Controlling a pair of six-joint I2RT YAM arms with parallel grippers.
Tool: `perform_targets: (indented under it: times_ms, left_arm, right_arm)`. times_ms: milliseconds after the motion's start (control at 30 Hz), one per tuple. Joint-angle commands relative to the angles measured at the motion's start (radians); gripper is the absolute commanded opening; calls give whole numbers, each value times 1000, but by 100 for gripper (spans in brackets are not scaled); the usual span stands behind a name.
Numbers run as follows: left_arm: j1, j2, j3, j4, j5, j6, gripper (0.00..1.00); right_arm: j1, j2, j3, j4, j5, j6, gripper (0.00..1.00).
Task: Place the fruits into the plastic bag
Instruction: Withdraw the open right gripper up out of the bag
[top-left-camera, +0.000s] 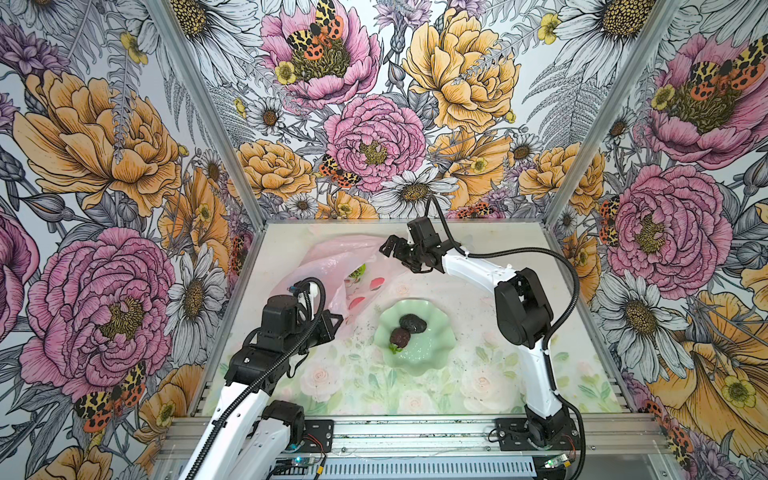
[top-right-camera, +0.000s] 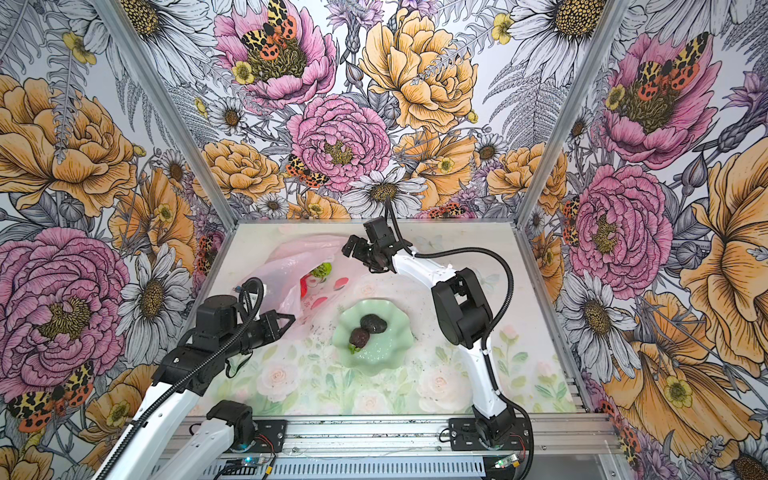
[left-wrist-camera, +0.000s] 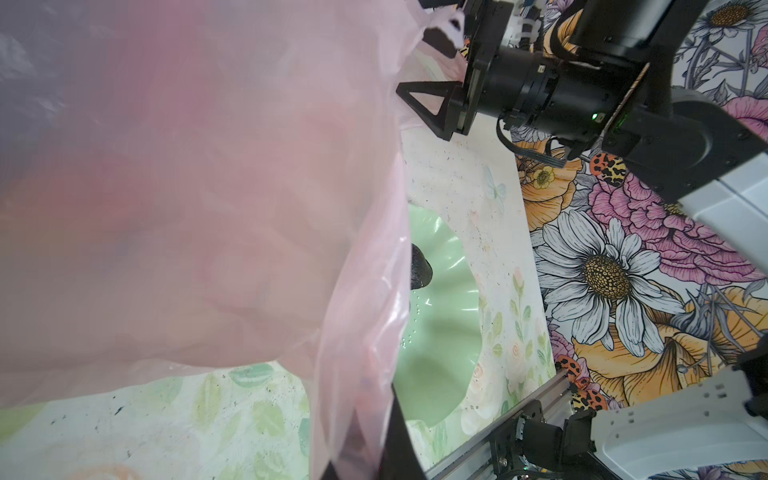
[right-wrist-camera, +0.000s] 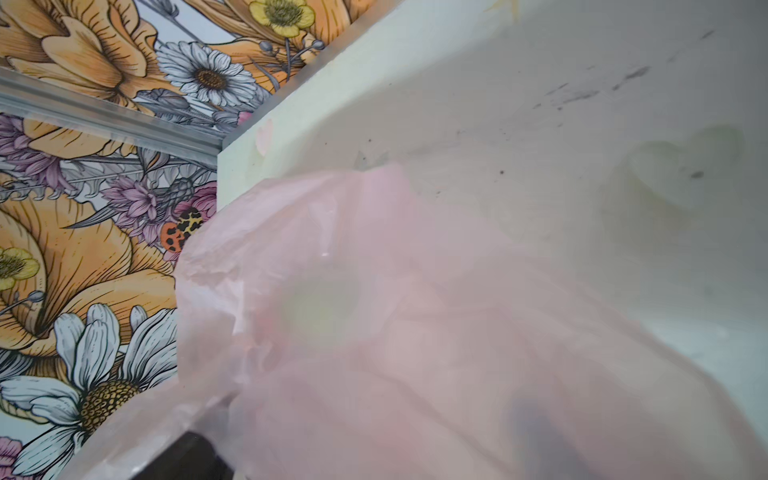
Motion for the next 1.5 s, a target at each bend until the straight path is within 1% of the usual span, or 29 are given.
perform_targets:
  times_ms: [0,133,233,333,500,533,600,700,767,900,1167,1333,1467]
  left_arm:
    - [11,-3,30,1,-9,-5,0]
    - [15,-1,32,3,-14,-5,0]
    - [18,6,36,6,-16,-3,0]
    - [20,19,40,17,-14,-3,0]
    - [15,63,39,82,-3,-23,0]
    - [13,72,38,98,2,-31,0]
    - [4,98,42,130,7,-44,0]
    - [-17,132,56,156,6,-48,0]
    - [-29,148,64,166,2,-48,0]
    - [-49,169,74,193,-4,-57,0]
    - [-75,197,93,217,-10,-68,0]
    - [-70,191,90,215,-14,-54,0]
    - [-38,188,87,216,9,-41,0]
  right_arm:
    - [-31,-88,-6,-59,97,-56,100]
    - [-65,-125,-29,-70,101,-59,100]
    - [-82,-173,-51,-100,156,-91,100]
    - [-116,-231,-103,-110,184,-97,100]
    - [-168,-332,-208,-109,161,-95,99]
    - [-172,-349,-225,-109,149,-94,100]
    - [-175,-375,-252,-109,88,-94,99]
    - [-161,-392,-253,-99,-62,-109,100]
    - [-139,-407,-244,-99,-131,-132,99]
    - [-101,-456,-245,-99,-228,-128,100]
    - [-44,-544,-228,-96,-336,-79,100]
    - [-24,-615,-222,-99,-353,-39,100]
    - [-13,-686,-243,-133,-354,-2,100]
